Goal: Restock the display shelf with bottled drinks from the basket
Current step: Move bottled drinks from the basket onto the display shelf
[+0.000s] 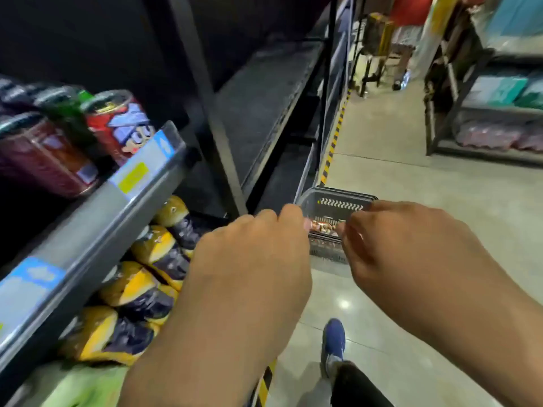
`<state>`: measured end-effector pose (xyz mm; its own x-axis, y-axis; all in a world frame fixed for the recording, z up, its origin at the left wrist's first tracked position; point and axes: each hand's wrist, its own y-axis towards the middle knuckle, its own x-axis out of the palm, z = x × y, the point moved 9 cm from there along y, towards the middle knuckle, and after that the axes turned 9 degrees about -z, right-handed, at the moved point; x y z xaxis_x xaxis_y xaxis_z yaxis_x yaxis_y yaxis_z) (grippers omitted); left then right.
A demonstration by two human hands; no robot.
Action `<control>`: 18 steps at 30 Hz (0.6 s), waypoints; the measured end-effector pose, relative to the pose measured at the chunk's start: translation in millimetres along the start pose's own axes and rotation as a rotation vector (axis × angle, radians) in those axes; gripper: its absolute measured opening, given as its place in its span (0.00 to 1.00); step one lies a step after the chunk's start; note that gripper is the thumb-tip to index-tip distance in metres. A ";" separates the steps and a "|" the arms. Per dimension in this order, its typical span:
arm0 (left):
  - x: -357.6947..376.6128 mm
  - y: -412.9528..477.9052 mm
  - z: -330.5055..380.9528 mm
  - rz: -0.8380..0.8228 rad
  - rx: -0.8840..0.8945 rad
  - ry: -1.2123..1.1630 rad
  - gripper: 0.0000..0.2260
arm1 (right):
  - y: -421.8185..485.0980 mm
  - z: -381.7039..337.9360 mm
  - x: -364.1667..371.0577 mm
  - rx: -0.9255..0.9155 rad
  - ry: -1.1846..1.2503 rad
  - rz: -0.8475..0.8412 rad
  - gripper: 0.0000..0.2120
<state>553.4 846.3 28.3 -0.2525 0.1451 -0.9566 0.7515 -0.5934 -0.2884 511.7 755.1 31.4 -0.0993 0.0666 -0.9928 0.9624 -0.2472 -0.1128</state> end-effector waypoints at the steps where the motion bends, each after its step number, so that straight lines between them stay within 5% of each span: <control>1: -4.7 20.7 15.9 0.043 0.043 0.006 0.13 | 9.1 20.0 5.9 0.025 -0.014 0.009 0.15; 7: 5.0 186.3 77.4 0.123 0.151 0.088 0.11 | 115.6 152.4 43.4 0.245 0.034 -0.092 0.13; 11: 33.6 332.0 103.8 -0.087 0.157 -0.007 0.07 | 213.8 232.5 77.1 0.297 0.083 -0.192 0.16; 14: 55.0 445.8 116.2 -0.209 0.109 -0.074 0.04 | 296.3 291.7 108.6 0.295 0.109 -0.295 0.09; 18: 103.8 575.7 115.2 -0.307 0.035 0.028 0.10 | 396.7 354.6 167.1 0.314 0.118 -0.421 0.11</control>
<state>889.6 428.5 -232.3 -0.4467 0.3434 -0.8262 0.6213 -0.5455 -0.5626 787.2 325.4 -193.2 -0.4138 0.3259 -0.8501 0.7217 -0.4517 -0.5245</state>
